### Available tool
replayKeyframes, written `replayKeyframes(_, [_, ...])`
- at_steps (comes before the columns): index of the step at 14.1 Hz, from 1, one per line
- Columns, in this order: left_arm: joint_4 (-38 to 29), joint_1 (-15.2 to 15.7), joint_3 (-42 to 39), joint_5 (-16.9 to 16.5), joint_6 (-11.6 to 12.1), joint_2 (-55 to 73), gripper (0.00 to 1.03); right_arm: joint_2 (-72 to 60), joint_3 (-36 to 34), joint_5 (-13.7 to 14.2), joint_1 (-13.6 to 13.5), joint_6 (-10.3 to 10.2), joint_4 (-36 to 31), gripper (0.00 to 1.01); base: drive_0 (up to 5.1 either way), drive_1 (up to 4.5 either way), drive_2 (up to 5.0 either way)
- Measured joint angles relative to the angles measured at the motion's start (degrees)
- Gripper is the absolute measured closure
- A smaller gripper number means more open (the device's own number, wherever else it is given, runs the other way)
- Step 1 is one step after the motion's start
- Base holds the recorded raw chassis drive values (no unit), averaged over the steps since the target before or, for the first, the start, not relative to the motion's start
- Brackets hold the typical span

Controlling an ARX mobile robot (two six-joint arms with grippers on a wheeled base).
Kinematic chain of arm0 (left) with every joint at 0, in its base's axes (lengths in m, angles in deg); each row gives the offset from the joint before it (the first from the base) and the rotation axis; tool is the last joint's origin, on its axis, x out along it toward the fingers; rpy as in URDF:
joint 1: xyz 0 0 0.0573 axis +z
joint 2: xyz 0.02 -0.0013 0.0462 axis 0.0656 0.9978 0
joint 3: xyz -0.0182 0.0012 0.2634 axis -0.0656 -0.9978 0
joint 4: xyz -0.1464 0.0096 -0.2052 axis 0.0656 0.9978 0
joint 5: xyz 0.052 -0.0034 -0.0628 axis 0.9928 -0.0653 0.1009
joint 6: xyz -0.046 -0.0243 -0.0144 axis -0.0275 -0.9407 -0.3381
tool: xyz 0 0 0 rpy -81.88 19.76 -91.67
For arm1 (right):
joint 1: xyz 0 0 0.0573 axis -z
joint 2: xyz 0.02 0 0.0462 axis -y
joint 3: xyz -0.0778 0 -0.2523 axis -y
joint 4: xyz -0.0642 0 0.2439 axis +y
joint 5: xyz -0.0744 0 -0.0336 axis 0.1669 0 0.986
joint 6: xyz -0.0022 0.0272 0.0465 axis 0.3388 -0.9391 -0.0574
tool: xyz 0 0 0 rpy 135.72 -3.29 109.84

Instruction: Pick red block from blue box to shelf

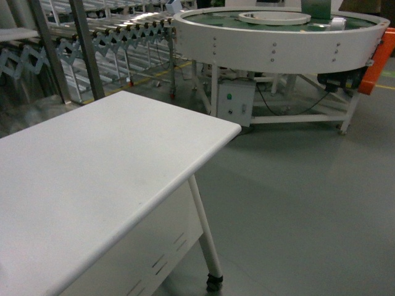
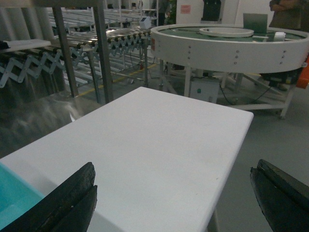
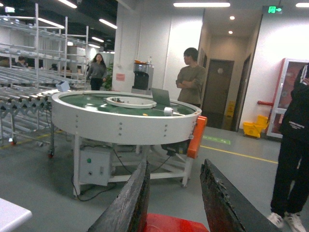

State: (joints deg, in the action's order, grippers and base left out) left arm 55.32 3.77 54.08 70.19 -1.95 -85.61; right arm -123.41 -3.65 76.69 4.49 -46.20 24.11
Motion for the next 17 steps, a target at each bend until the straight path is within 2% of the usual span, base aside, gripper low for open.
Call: replayKeyframes(17, [0.0,-0.07,0.0,-0.04,0.0,0.0,0.05,0.02,0.0,0.22,0.02,0.0,-0.02,0.74,0.0,0.0,0.0])
